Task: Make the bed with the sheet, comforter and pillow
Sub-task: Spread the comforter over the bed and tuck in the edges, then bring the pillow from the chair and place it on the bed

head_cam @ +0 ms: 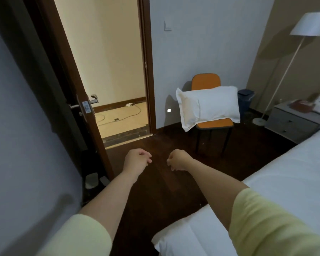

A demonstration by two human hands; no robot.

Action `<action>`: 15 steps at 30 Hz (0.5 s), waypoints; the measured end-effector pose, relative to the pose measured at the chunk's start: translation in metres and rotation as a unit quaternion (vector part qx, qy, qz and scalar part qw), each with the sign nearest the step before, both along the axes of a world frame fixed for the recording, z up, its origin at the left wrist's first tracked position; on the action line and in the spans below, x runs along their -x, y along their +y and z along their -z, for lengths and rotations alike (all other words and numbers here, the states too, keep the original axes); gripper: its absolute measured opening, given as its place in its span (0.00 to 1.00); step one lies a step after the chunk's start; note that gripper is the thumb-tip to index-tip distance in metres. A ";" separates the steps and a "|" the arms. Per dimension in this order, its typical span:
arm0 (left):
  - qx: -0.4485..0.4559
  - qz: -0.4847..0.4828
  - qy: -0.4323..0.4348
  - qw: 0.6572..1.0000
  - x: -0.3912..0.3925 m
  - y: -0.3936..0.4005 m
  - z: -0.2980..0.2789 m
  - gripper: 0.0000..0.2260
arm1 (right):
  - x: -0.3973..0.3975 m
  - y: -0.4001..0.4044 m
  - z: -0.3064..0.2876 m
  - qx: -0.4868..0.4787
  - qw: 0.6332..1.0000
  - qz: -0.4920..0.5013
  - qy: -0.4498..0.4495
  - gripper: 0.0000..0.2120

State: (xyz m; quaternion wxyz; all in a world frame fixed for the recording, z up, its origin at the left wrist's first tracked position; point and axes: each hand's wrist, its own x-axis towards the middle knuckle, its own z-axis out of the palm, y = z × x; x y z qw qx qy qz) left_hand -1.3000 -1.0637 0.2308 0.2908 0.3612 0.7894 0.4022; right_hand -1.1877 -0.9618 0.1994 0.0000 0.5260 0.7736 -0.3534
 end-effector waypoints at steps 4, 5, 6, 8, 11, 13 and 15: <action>0.014 0.013 -0.009 1.000 0.064 0.077 0.025 0.07 | 0.063 0.071 0.020 -0.003 1.000 0.001 -0.016 0.13; 0.012 0.028 -0.004 1.000 0.086 0.106 0.029 0.08 | 0.086 0.101 0.024 -0.008 1.000 0.022 -0.013 0.13; 0.012 0.041 -0.003 0.999 0.102 0.127 0.034 0.10 | 0.097 0.124 0.024 -0.010 0.999 0.038 -0.005 0.13; 0.029 0.068 0.006 0.997 0.139 0.174 0.031 0.11 | 0.123 0.169 0.017 0.000 0.997 0.079 0.008 0.12; 0.025 0.090 0.031 0.995 0.175 0.254 0.021 0.09 | 0.138 0.222 0.013 -0.009 0.991 0.125 0.035 0.11; 0.034 0.098 0.026 0.994 0.183 0.305 0.019 0.09 | 0.130 0.249 0.010 0.005 0.989 0.147 0.016 0.11; 0.044 0.146 0.023 0.988 0.175 0.355 0.026 0.09 | 0.109 0.283 0.013 0.011 0.981 0.193 -0.001 0.11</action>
